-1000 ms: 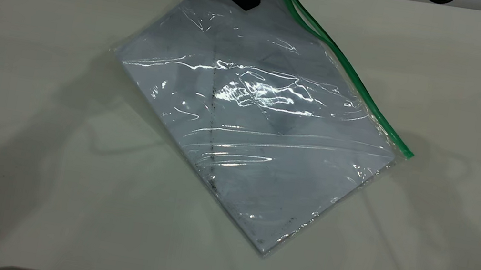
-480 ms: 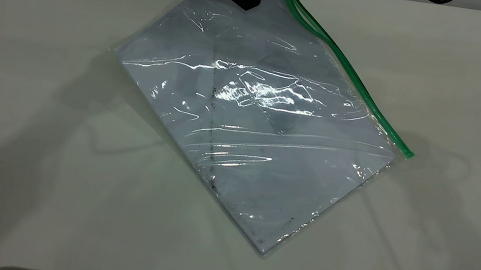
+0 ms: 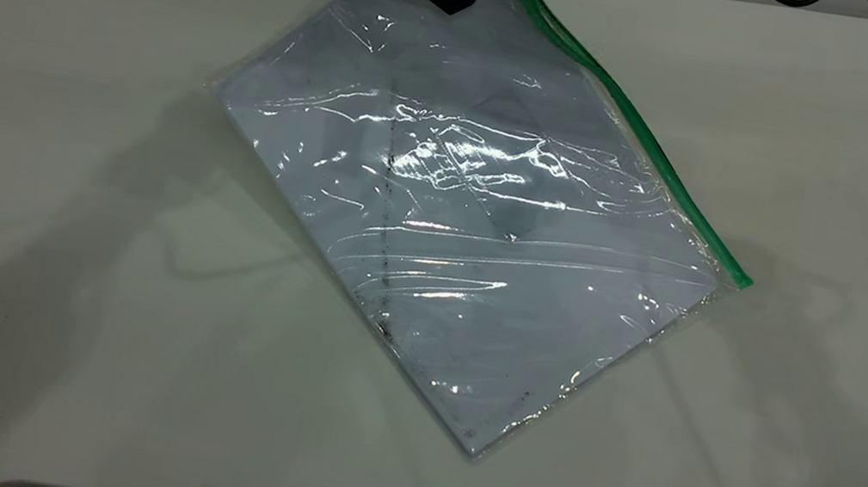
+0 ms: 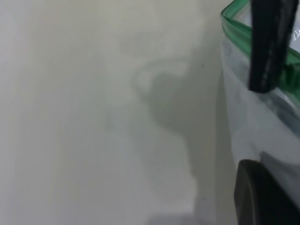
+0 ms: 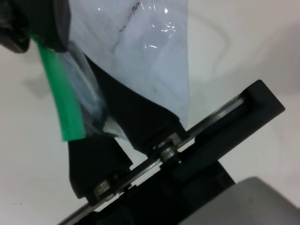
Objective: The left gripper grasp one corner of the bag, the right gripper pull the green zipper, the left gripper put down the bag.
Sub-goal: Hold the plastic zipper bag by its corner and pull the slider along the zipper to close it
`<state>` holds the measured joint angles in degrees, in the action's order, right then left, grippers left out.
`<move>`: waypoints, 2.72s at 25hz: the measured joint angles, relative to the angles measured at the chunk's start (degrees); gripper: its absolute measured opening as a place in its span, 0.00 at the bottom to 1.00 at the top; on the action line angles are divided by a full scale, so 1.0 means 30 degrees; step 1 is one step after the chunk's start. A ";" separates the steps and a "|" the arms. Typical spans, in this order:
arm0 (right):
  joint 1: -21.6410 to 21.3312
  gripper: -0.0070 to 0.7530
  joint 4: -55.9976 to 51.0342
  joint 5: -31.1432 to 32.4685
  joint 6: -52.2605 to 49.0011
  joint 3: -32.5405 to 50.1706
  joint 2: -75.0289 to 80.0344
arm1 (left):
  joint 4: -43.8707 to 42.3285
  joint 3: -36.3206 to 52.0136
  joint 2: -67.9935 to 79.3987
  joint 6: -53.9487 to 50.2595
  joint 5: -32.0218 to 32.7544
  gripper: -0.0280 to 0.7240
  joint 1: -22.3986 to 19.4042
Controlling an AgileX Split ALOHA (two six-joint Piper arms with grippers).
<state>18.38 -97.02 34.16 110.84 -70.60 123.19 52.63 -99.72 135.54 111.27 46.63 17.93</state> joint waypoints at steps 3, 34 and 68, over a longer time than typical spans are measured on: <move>0.0000 0.05 0.0039 0.0000 0.0085 0.0000 0.0000 | 0.0241 0.0000 0.0000 0.0000 0.0000 0.11 0.0000; -0.0427 0.05 -0.0593 -0.1451 0.1351 -0.0373 0.0946 | 0.3903 0.0019 -0.1365 0.2024 0.2608 0.11 -0.2489; -0.2896 0.10 0.0489 -0.3199 0.0029 -0.0133 0.3235 | 0.7664 0.0158 -0.1795 0.2795 0.3383 0.11 -0.4665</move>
<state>9.70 -95.55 24.56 110.92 -70.99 132.89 75.62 -99.25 130.15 119.65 56.78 3.94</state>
